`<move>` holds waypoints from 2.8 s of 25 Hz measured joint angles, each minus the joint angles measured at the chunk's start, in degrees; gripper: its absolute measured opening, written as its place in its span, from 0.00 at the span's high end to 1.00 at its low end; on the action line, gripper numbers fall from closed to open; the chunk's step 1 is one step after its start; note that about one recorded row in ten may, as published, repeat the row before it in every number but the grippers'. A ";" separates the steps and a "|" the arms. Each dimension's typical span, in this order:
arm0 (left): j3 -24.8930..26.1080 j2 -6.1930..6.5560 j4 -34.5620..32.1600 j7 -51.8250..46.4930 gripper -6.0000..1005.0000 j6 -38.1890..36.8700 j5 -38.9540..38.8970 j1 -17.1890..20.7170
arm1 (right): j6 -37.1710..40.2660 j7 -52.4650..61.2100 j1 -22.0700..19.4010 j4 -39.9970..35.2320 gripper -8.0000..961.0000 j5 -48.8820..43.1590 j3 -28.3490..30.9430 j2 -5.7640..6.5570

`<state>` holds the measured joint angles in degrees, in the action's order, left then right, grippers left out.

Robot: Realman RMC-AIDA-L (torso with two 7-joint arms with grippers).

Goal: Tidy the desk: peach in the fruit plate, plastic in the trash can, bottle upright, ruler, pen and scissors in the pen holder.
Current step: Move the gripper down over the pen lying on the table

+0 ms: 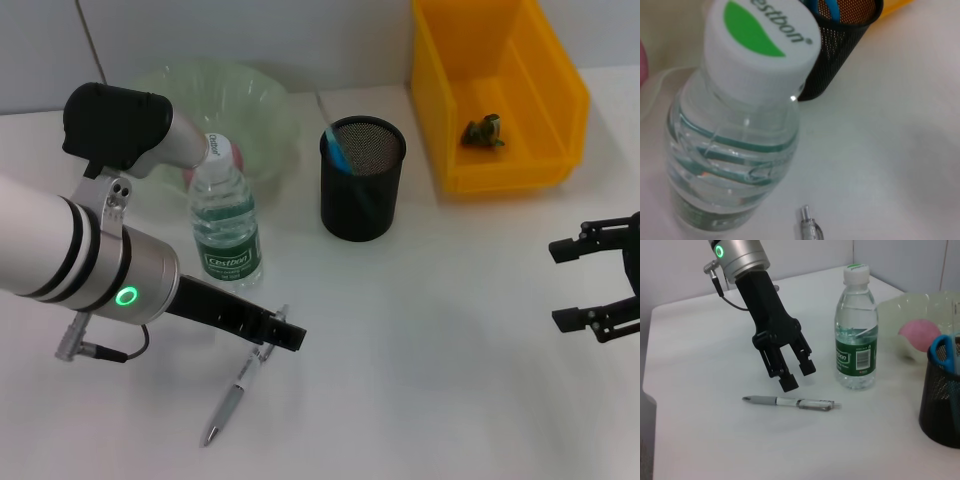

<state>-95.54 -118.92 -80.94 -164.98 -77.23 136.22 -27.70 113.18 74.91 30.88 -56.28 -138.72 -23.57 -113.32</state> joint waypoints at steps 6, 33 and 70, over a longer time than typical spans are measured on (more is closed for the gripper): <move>0.37 -0.08 3.85 -0.02 0.24 0.54 0.57 -2.01 | -1.14 -0.23 0.59 0.22 0.14 0.05 -0.37 -0.44; -8.13 -0.25 9.31 -0.17 0.24 0.81 9.34 -8.42 | -3.39 -0.12 1.17 0.15 0.14 1.19 -0.26 -2.17; -9.67 -0.26 9.81 -0.17 0.39 -0.92 9.89 -9.83 | -5.43 -0.03 3.20 -0.06 0.14 1.44 -0.51 -3.47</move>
<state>-105.21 -119.18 -71.13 -165.15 -78.15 146.12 -37.53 107.76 74.88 34.08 -56.34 -137.28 -24.08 -116.79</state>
